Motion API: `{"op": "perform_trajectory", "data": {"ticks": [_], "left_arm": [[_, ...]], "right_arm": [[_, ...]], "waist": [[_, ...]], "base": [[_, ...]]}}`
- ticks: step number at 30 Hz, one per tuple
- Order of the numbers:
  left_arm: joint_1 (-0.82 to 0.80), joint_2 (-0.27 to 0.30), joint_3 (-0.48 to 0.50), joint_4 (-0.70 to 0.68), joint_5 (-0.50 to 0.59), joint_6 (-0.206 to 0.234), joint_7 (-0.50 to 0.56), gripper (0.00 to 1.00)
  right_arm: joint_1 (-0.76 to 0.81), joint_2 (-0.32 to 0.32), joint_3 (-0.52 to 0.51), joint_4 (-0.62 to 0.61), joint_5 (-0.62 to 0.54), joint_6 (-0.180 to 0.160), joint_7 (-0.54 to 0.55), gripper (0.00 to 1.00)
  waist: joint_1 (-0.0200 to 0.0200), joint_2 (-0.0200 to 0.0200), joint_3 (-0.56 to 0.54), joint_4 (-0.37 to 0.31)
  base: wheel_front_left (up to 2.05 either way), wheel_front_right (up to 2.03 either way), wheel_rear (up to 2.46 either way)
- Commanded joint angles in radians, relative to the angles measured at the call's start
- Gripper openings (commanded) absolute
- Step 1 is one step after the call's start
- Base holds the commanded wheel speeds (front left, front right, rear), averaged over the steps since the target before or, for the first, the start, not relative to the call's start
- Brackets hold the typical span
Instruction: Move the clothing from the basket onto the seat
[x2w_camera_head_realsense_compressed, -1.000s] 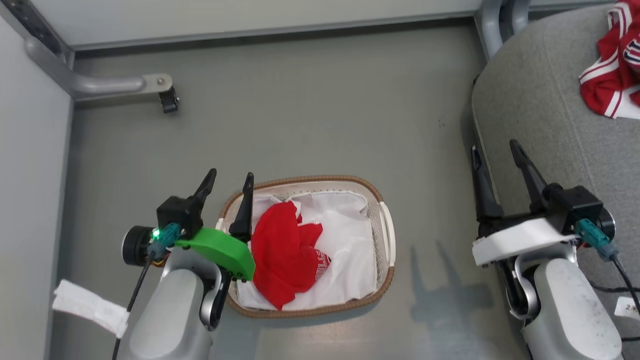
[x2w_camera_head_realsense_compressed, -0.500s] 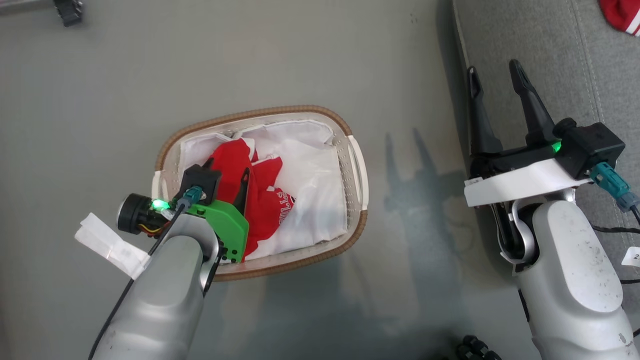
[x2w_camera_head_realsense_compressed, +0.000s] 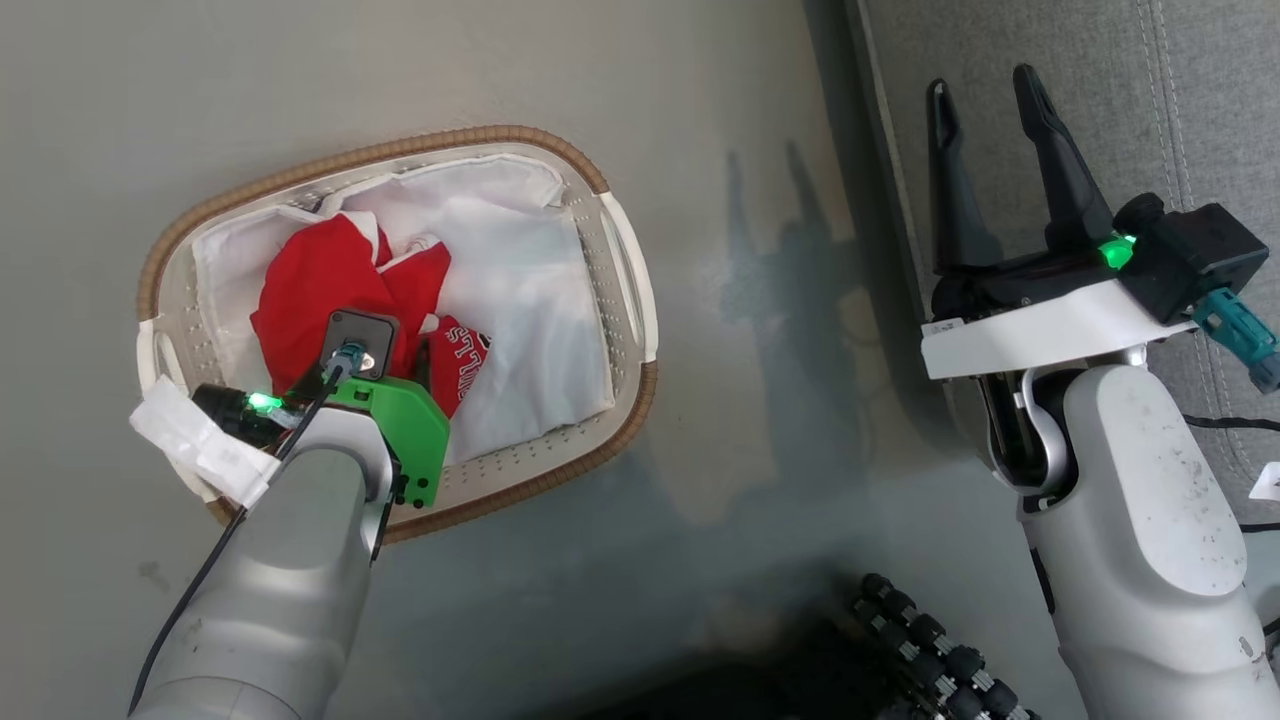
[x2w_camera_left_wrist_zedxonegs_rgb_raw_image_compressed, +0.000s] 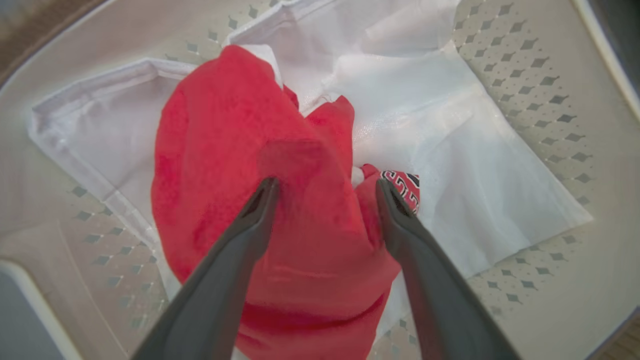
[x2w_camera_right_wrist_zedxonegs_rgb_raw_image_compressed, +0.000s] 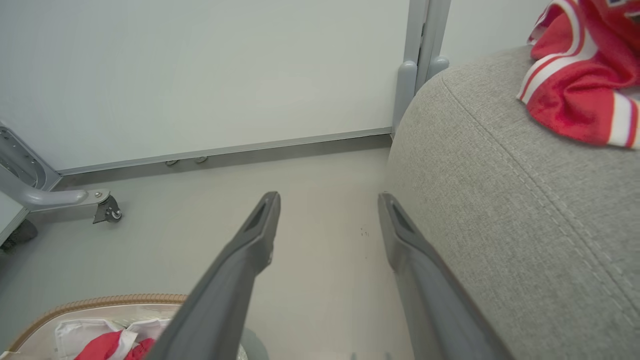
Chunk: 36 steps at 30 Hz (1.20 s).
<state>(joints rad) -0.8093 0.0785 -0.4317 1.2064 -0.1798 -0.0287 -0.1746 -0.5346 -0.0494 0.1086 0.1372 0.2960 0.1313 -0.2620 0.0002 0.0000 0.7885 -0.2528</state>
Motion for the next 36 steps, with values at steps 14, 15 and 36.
{"op": "perform_trajectory", "data": {"ticks": [14,15,36], "left_arm": [[-0.045,0.022,-0.008,0.055,-0.014,0.082,0.032,0.07],[-0.047,0.021,-0.009,0.056,-0.015,0.077,0.027,0.00],[-0.005,-0.027,-0.080,-0.151,-0.077,-0.074,-0.091,0.00]], "right_arm": [[-0.026,-0.002,0.013,-0.005,0.021,-0.001,-0.005,1.00],[-0.026,-0.002,0.011,-0.003,0.020,-0.001,-0.005,1.00],[0.065,-0.003,-0.061,0.096,-0.092,-0.001,-0.005,1.00]], "waist": [[-0.0002,0.0000,0.039,-0.019],[-0.0002,0.0000,0.038,-0.018],[-0.0002,0.0000,-0.234,0.140]], "base": [[0.00,0.00,0.00],[0.00,0.00,0.00],[0.00,0.00,0.00]]}}
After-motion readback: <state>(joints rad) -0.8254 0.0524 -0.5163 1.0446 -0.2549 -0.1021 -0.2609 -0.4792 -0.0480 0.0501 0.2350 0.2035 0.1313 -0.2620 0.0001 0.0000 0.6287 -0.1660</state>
